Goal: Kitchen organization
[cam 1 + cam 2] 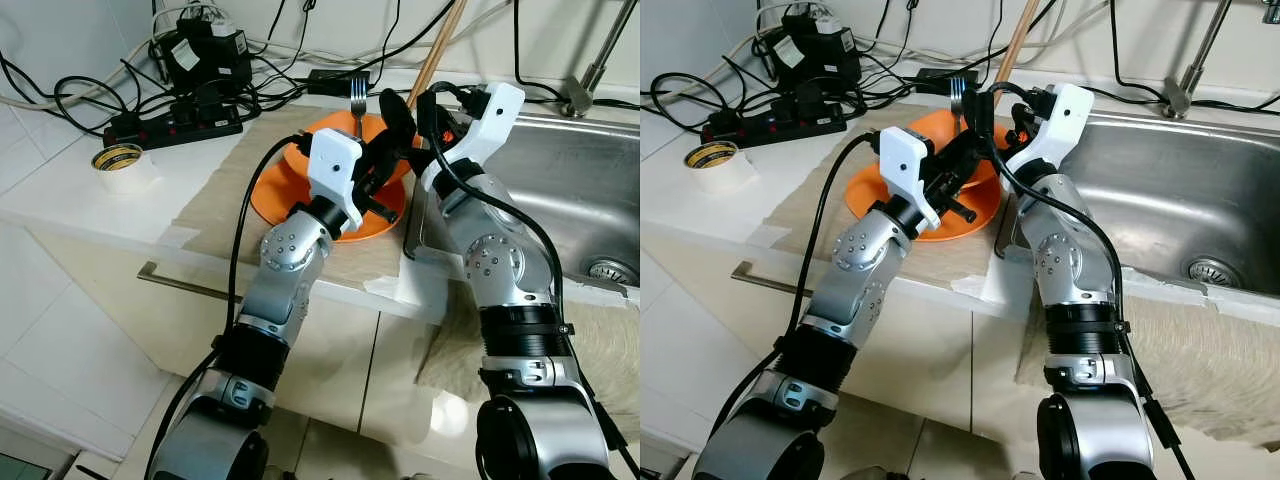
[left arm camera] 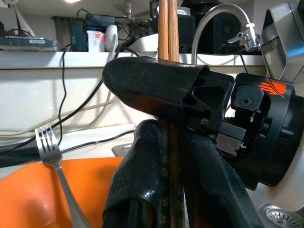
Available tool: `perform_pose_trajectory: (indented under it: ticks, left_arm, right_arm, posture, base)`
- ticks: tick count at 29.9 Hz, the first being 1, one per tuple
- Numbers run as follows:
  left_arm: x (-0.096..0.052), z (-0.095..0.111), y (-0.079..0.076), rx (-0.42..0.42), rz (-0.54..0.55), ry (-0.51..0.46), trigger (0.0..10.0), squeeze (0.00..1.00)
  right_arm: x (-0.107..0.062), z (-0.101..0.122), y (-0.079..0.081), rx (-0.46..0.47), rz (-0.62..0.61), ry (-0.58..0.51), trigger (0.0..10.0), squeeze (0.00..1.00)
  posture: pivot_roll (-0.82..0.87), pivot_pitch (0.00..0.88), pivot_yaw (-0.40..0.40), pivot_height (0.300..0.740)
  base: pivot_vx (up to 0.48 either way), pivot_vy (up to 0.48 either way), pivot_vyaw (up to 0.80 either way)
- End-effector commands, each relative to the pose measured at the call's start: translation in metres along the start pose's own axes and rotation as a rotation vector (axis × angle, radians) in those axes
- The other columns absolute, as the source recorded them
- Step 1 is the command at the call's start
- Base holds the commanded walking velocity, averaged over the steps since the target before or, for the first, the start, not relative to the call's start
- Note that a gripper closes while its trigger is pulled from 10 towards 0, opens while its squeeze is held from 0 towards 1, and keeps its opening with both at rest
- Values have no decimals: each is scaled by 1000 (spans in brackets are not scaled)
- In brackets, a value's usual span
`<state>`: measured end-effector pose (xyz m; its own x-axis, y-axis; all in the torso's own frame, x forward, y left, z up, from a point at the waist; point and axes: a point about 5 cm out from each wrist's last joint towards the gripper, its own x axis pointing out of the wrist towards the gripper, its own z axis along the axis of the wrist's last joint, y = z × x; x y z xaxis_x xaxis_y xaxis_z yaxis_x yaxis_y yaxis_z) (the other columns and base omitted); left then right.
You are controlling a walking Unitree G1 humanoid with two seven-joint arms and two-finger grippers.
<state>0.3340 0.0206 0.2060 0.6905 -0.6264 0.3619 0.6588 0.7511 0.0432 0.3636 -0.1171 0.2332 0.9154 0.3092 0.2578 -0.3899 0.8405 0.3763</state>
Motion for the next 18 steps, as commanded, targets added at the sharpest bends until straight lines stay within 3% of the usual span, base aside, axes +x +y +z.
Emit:
perform_pose_trajectory:
  ticks: [1, 18]
  left_arm:
    - [5, 10, -13, 1, -69, -47, 0, 0]
    - [5, 14, -17, -5, -96, -51, 0, 0]
  right_arm:
    - [4, 0, -3, -16, -38, 5, 10000, 1000]
    - [6, -5, -10, -44, -95, 24, 10000, 980]
  posture:
    - [-92, 0, 55, 740]
    - [-91, 0, 58, 740]
  base:
    - [0, 0, 0]
    - [0, 0, 0]
